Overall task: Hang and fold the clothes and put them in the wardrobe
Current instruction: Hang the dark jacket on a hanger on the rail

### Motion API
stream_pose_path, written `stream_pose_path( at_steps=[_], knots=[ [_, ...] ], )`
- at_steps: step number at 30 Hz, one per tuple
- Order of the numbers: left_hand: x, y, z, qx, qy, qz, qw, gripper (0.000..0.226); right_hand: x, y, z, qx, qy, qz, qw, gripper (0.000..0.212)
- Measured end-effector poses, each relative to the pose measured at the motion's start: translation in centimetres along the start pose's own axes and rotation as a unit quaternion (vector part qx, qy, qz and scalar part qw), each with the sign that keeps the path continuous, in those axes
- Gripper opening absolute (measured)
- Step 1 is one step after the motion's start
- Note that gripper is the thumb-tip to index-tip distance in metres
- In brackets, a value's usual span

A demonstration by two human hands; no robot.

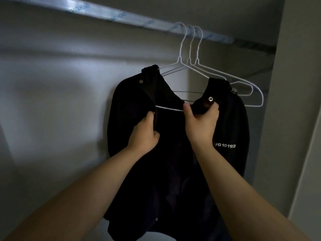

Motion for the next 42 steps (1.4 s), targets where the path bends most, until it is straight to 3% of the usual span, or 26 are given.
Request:
stream_pose_path(
  at_steps=[6, 15, 19, 25, 32, 38, 42],
  knots=[
    [-0.3, 1.1, -1.3, -0.013, 0.013, 0.067, 0.998, 0.049, 1.5, -0.3, 2.2, 0.036, 0.066, -0.049, 0.996, 0.077],
    [-1.7, 4.5, -3.2, -0.055, -0.064, -0.026, 0.996, 0.043, 6.6, -2.1, -0.1, 0.027, 0.080, -0.145, 0.986, 0.050],
    [-2.6, 6.9, -4.8, -0.085, -0.079, -0.026, 0.993, 0.042, 9.3, -3.4, -1.8, 0.018, 0.090, -0.188, 0.978, 0.051],
    [-4.7, 12.1, -9.0, -0.186, -0.112, -0.010, 0.976, 0.030, 13.4, -3.6, -6.8, -0.088, 0.107, -0.212, 0.967, 0.058],
    [-6.6, 17.2, -13.5, -0.272, -0.163, -0.093, 0.944, 0.020, 17.0, -3.7, -13.6, -0.182, 0.128, -0.309, 0.925, 0.054],
    [-8.1, 17.9, -16.7, -0.303, -0.182, -0.122, 0.928, 0.027, 19.4, -4.0, -15.8, -0.208, 0.188, -0.272, 0.920, 0.027],
    [-8.3, 17.6, -17.3, -0.291, -0.184, -0.156, 0.926, 0.028, 18.1, -3.3, -16.7, -0.206, 0.183, -0.159, 0.948, 0.015]
  ],
)
Point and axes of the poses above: each hand's wrist, its own z-axis towards the middle knuckle, its own y-axis out of the palm, x = y × z, the point moved 7 cm from there along z, towards the middle knuckle, and after that the axes turned 10 degrees about -y, right-handed, at the moved point
